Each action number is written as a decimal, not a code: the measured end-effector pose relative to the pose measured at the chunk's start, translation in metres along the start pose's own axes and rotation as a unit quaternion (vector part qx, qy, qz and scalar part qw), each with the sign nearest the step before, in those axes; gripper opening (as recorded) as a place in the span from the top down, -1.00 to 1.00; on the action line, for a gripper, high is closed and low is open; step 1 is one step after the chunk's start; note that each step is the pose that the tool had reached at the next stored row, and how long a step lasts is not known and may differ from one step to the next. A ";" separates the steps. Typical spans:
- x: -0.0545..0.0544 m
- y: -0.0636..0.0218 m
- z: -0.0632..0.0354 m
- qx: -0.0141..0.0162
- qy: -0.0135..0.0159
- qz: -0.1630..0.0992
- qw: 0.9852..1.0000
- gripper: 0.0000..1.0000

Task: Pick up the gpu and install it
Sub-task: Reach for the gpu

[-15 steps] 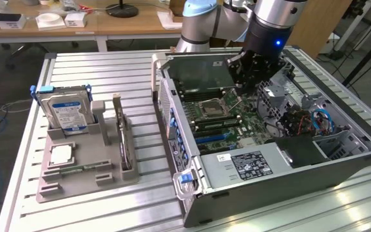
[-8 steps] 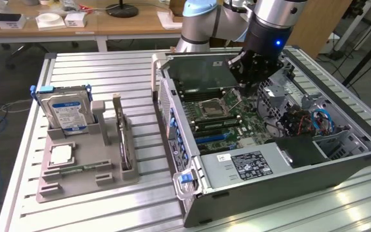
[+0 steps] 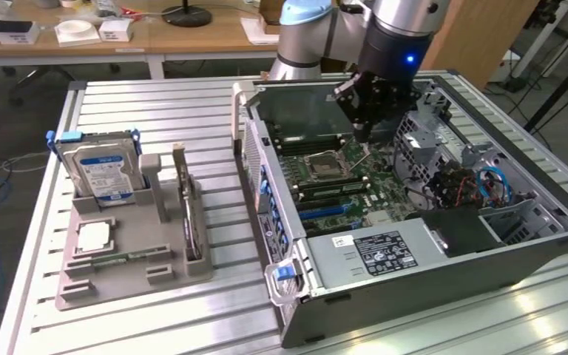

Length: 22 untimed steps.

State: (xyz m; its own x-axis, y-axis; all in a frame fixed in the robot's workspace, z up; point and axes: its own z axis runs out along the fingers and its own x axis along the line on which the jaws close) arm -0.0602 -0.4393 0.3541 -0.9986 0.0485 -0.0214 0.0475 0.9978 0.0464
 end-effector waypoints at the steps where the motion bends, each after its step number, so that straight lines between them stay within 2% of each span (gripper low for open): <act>1: 0.005 -0.0001 -0.0001 0.000 0.000 0.000 1.000 0.79; 5: 0.023 -0.0002 -0.0005 0.000 0.000 0.000 1.000 0.79; 13: 0.051 -0.0010 -0.0012 0.000 0.000 0.001 1.000 0.79; 22: 0.086 0.0002 -0.0018 0.002 0.000 0.003 1.000 0.79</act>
State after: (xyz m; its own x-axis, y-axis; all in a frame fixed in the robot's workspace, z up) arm -0.1458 -0.4350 0.3542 -0.9982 0.0551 -0.0216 0.0542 0.9976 0.0423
